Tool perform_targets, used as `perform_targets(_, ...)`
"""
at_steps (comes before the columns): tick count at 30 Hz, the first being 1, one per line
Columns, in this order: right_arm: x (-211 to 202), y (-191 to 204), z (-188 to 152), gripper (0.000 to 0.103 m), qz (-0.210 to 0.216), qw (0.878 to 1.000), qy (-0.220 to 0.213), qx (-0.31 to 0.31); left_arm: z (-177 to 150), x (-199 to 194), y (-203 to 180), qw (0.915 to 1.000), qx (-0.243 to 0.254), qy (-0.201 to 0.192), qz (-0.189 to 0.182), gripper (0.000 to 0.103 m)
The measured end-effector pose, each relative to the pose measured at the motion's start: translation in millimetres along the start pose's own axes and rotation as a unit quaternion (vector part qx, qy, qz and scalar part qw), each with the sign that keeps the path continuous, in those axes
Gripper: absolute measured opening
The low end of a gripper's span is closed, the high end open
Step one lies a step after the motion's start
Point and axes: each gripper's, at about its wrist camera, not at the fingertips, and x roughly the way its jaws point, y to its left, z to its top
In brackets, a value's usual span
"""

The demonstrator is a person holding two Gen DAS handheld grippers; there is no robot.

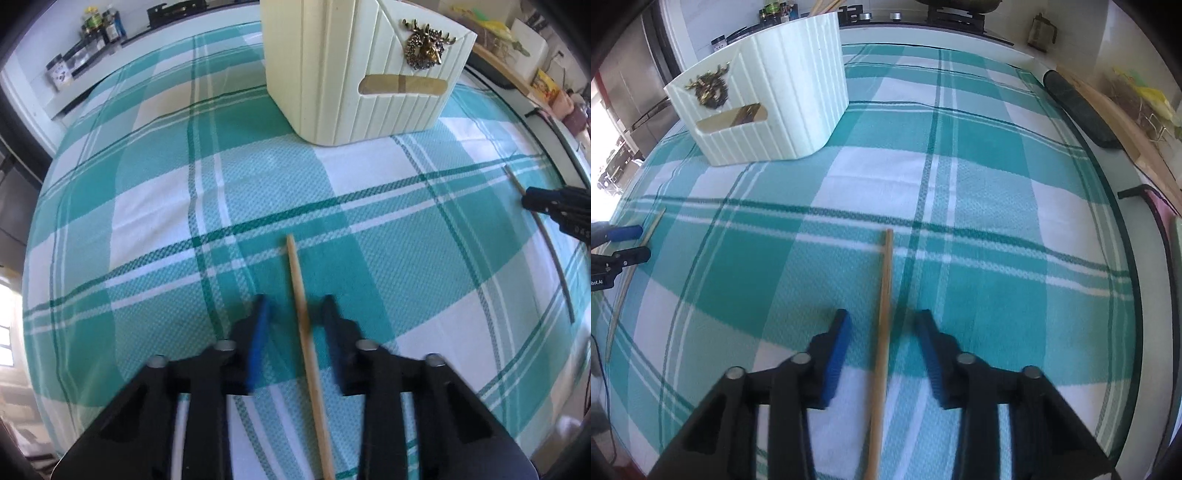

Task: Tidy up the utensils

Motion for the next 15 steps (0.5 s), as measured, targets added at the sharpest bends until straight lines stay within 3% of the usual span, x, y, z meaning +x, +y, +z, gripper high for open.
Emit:
perform_targets(1, 1.0, 0.3, 4.9, 0.008, 0.0, 1.0, -0.002, 0.004, 0.8, 0.2, 0.3, 1.0, -0.003, -0.001, 0.001, 0.005)
perform_targets(5, -5.6, -0.2, 11.4, 0.006, 0.021, 0.999, -0.012, 0.032, -6.1, -17.5, 3.7, 0.9992, -0.023, -0.033, -0.007, 0.005)
perform_targets(10, -77.7, 7.2, 0.1, 0.007, 0.058, 0.993, -0.1, 0.026, -19.5, -84.9, 5.3, 0.9924, -0.038, -0.113, -0.033, 0.005)
perform_targets(15, -154.8, 12.5, -14.4, 0.007, 0.085, 0.981, -0.174, 0.015, -34.3, -158.9, 1.1, 0.9783, -0.03, -0.193, -0.07, 0.004)
